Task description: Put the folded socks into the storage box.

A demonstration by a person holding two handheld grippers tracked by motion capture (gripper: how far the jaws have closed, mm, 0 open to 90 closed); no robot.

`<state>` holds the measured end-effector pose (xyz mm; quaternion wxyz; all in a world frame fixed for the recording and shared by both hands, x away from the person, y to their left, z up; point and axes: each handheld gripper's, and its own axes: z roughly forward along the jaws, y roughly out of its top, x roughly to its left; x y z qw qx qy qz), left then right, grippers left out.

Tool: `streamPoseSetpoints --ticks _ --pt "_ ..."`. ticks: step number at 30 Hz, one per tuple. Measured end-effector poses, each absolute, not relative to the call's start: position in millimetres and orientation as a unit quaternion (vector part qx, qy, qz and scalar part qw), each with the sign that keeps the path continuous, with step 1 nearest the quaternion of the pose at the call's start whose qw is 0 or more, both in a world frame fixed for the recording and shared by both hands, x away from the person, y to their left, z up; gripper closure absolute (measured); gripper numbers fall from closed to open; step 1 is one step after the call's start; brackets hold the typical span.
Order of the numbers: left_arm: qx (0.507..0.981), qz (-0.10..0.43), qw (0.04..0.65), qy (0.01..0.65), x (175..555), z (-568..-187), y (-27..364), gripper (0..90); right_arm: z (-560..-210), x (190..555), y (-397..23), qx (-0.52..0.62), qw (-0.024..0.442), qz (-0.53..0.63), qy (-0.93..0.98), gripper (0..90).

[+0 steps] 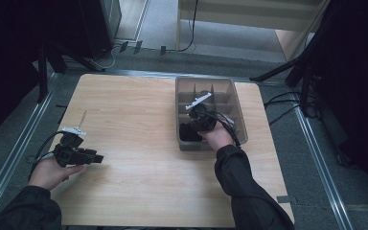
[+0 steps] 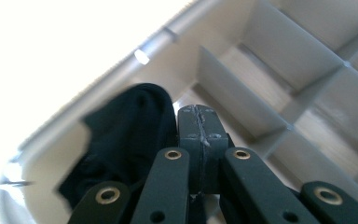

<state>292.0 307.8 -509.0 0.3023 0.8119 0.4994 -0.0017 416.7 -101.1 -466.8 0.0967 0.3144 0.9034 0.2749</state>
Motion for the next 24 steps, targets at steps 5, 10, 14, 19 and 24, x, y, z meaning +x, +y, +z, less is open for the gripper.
streamPoseSetpoints --ticks 5,10,14,19,24 --pt "0.813 -0.003 0.302 0.498 292.2 -509.0 306.8 50.7 -463.3 407.4 -95.1 0.291 0.096 0.271 0.912 90.0" --pt "0.813 -0.002 0.301 0.498 292.2 -508.9 307.0 50.7 -466.7 402.7 -93.3 0.287 0.089 0.263 0.917 90.0" --pt "0.813 -0.002 0.301 0.498 292.2 -508.9 306.9 50.6 -469.7 398.7 -91.7 0.275 0.092 0.249 0.924 90.0" --pt "0.812 -0.002 0.302 0.499 292.2 -508.9 306.1 50.6 -475.0 395.8 -89.7 0.271 0.09 0.232 0.93 90.0" --pt "0.812 -0.002 0.302 0.499 292.2 -509.0 306.3 50.6 -478.6 396.1 -86.8 0.276 0.087 0.22 0.932 90.0"
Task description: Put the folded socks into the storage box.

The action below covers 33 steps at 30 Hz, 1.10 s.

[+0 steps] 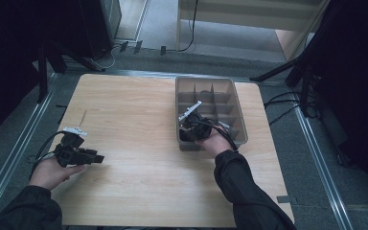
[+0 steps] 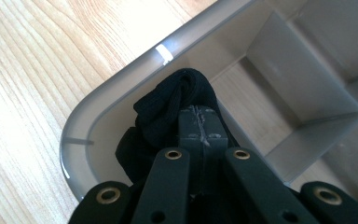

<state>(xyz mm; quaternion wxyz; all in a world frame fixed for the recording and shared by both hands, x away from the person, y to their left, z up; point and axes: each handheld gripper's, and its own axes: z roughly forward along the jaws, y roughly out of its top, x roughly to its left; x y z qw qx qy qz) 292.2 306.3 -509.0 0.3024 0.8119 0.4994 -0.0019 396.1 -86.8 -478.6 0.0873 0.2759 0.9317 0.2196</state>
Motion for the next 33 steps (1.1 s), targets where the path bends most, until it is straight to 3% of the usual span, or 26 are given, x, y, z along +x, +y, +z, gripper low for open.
streamPoseSetpoints --ticks 21,33 --pt "0.814 0.001 0.3 0.498 292.8 -509.2 305.2 50.4 -482.6 395.6 -87.4 0.297 0.079 0.218 0.926 90.0" --pt "0.811 0.003 0.303 0.5 292.7 -508.2 304.5 45.6 -470.3 383.6 -101.4 0.306 0.101 0.278 0.905 89.9"
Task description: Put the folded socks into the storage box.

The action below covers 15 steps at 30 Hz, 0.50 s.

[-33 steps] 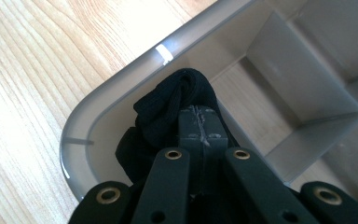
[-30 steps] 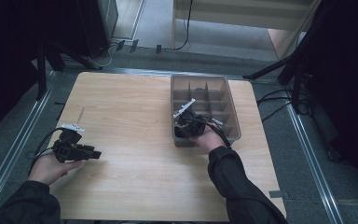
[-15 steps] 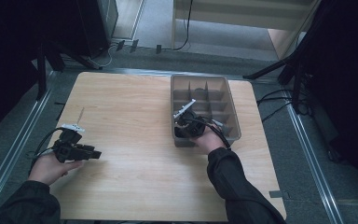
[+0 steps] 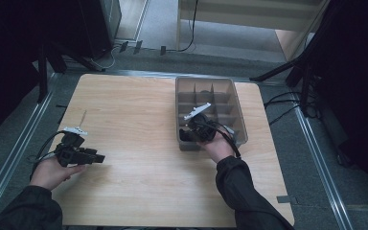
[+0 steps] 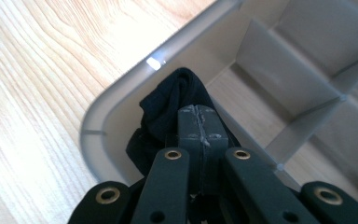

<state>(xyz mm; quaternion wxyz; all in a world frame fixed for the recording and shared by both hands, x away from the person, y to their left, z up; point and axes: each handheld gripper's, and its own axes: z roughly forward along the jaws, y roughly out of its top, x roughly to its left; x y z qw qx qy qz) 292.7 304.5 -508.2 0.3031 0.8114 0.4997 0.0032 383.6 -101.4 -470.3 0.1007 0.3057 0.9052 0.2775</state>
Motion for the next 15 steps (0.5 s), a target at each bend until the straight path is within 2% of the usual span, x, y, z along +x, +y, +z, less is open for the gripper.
streamPoseSetpoints --ticks 15 --pt "0.817 0.018 0.318 0.48 292.4 -499.0 284.5 43.3 -450.4 362.4 -113.6 0.309 0.105 0.327 0.887 87.1"
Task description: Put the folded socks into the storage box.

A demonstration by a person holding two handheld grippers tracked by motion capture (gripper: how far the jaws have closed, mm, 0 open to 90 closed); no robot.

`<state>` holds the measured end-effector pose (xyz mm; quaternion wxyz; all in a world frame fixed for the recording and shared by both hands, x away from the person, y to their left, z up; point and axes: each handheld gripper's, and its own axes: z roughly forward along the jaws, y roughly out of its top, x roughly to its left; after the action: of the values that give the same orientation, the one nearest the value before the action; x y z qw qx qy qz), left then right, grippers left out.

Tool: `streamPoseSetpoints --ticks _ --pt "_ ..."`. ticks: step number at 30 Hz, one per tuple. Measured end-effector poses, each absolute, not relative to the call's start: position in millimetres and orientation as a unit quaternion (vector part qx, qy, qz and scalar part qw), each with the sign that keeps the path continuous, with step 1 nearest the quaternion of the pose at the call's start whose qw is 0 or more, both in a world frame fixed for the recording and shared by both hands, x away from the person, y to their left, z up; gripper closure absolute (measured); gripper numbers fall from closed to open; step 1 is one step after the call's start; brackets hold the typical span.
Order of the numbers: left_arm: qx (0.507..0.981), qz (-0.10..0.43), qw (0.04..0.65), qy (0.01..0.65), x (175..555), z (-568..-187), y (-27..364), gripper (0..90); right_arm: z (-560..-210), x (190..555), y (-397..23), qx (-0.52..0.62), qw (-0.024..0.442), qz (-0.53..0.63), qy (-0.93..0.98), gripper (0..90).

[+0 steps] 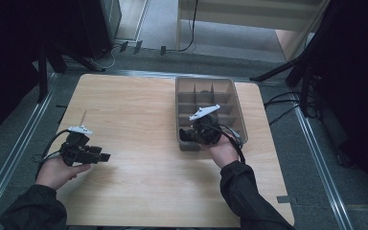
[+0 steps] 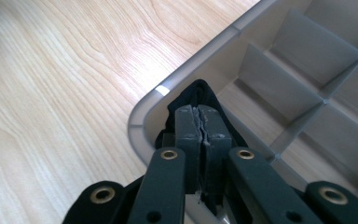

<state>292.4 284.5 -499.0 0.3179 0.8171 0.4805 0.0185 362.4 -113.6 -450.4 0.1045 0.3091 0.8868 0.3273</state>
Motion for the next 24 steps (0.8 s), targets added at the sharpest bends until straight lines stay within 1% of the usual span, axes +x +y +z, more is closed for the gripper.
streamPoseSetpoints --ticks 5,11,17,24 --pt "0.817 0.011 0.329 0.474 293.1 -497.9 276.1 42.1 -443.7 353.2 -118.4 0.308 0.113 0.337 0.882 82.0" --pt "0.813 0.014 0.338 0.474 291.4 -496.0 263.7 42.4 -438.7 336.0 -122.4 0.299 0.105 0.358 0.879 76.2" --pt "0.819 0.022 0.338 0.463 287.2 -493.9 246.9 41.8 -439.3 317.1 -128.7 0.294 0.114 0.362 0.877 75.0" --pt "0.829 0.026 0.338 0.445 283.5 -491.1 229.4 40.9 -445.2 301.8 -138.4 0.295 0.099 0.365 0.877 72.2"
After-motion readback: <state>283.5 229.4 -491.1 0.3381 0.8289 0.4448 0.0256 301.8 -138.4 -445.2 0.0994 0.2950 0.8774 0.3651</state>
